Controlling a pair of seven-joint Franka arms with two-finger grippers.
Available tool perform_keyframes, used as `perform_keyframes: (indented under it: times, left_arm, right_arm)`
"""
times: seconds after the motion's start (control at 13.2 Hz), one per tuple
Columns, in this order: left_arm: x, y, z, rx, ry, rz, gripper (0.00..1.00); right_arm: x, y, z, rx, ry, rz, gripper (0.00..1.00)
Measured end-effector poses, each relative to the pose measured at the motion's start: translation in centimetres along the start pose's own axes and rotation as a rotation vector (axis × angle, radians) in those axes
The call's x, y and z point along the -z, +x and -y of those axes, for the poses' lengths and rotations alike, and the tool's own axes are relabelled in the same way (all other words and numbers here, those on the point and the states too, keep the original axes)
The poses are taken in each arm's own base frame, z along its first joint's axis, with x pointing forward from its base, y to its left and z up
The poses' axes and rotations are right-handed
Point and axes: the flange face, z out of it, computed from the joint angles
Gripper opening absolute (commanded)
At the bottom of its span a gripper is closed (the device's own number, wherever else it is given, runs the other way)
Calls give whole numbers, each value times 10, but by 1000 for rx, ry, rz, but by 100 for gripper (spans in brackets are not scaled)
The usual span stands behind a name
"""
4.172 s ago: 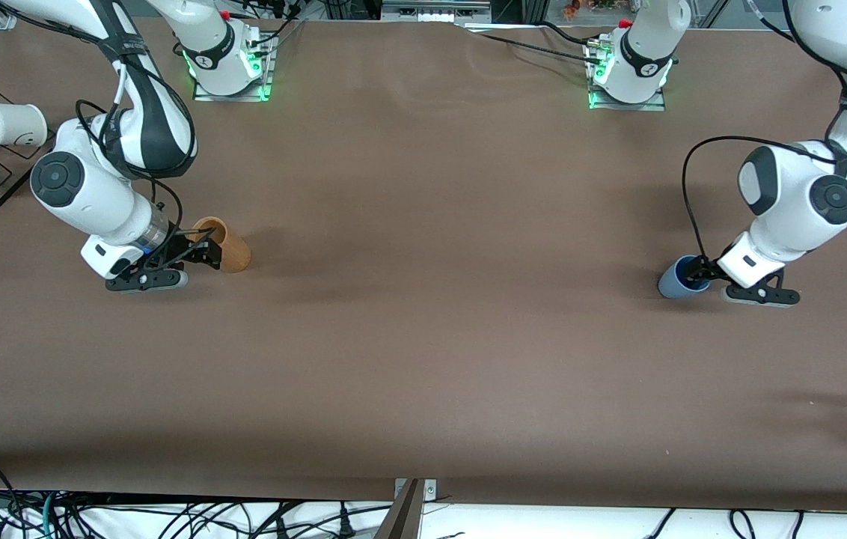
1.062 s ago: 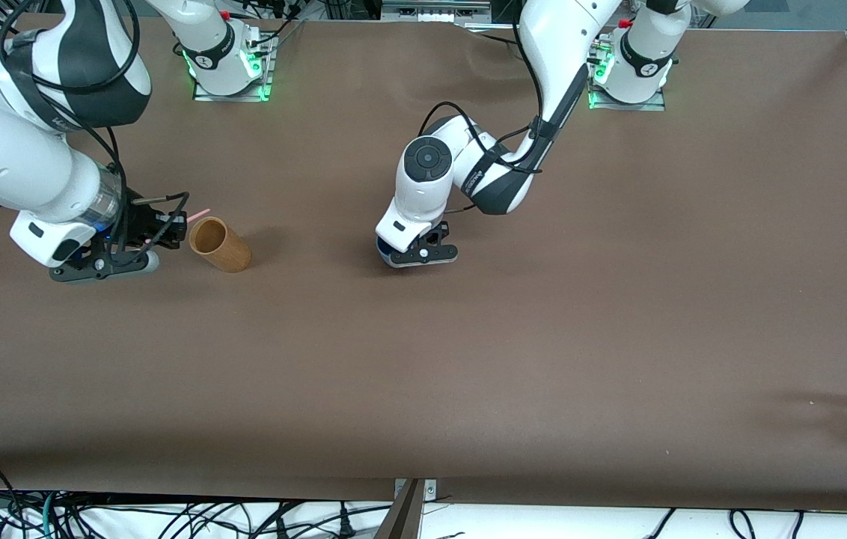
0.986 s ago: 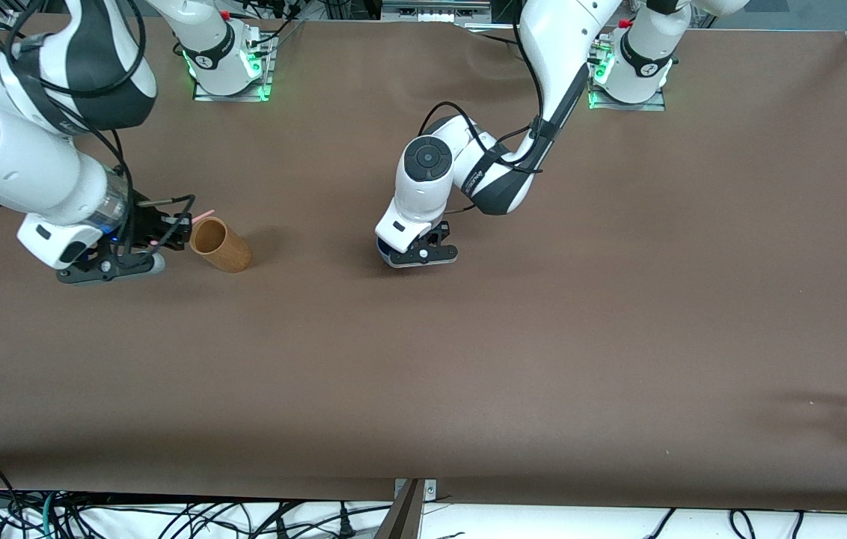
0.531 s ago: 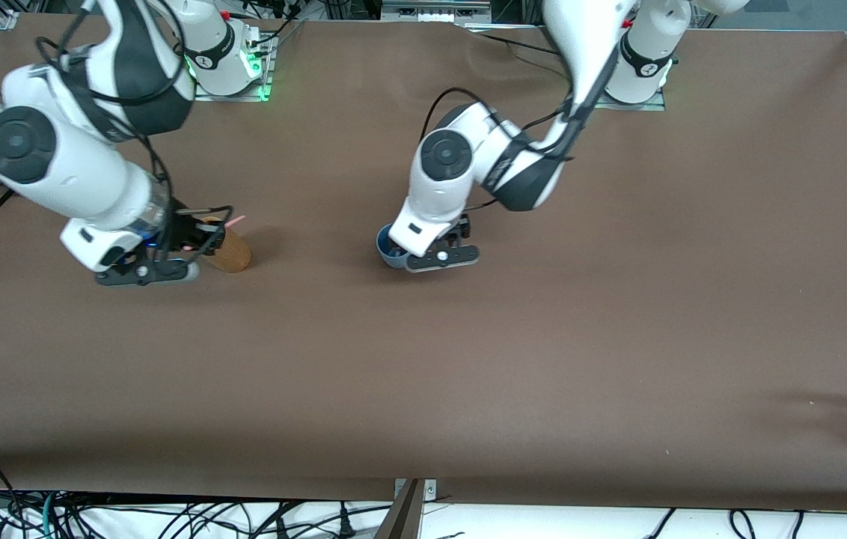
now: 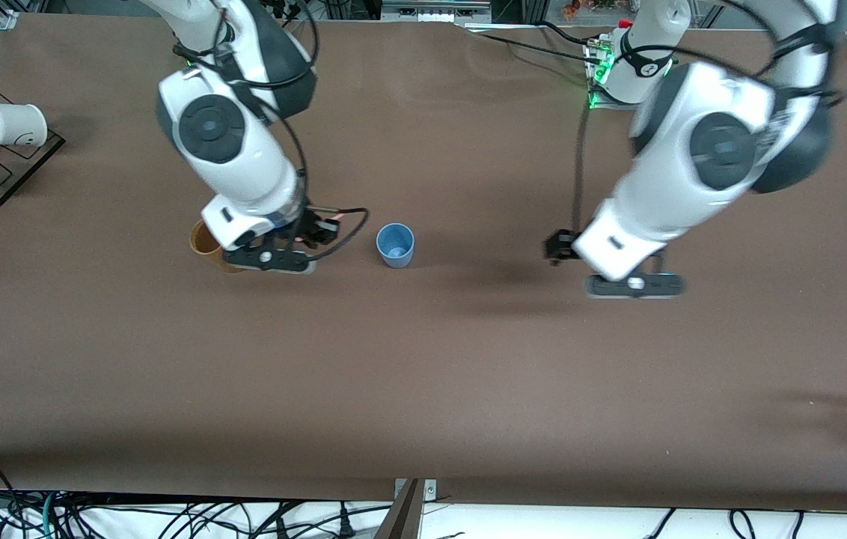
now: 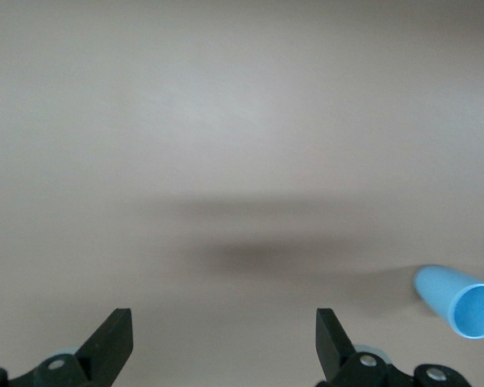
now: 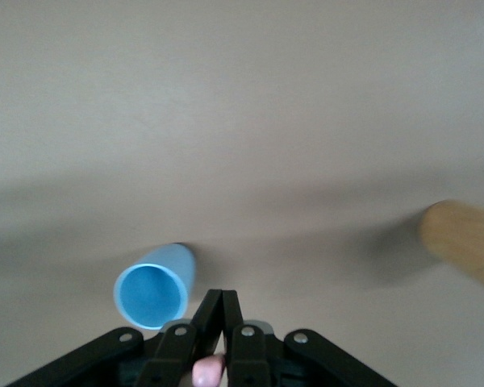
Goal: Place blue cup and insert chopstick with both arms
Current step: 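Set the blue cup down and open the left gripper while withdrawing it, then lower the chopstick into the blue cup and open the right gripper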
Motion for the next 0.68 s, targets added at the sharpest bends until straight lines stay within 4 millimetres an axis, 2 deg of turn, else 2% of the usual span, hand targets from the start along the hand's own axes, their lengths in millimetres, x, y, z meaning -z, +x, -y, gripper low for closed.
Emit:
perform_keyframes:
  times: [0.15, 0.38, 0.53, 0.68]
  left_arm:
    - [32, 4, 51, 35, -9, -31, 100]
    - [64, 10, 127, 98, -20, -79, 100]
    - [85, 5, 157, 127, -24, -109, 100]
    - [101, -3, 171, 149, -27, -121, 100]
  right_arm:
    - [-11, -3, 23, -39, 27, -13, 0]
    - [-30, 2, 38, -46, 53, -44, 0]
    - [-40, 8, 42, -44, 65, -64, 0]
    - [-47, 9, 44, -41, 63, -67, 0]
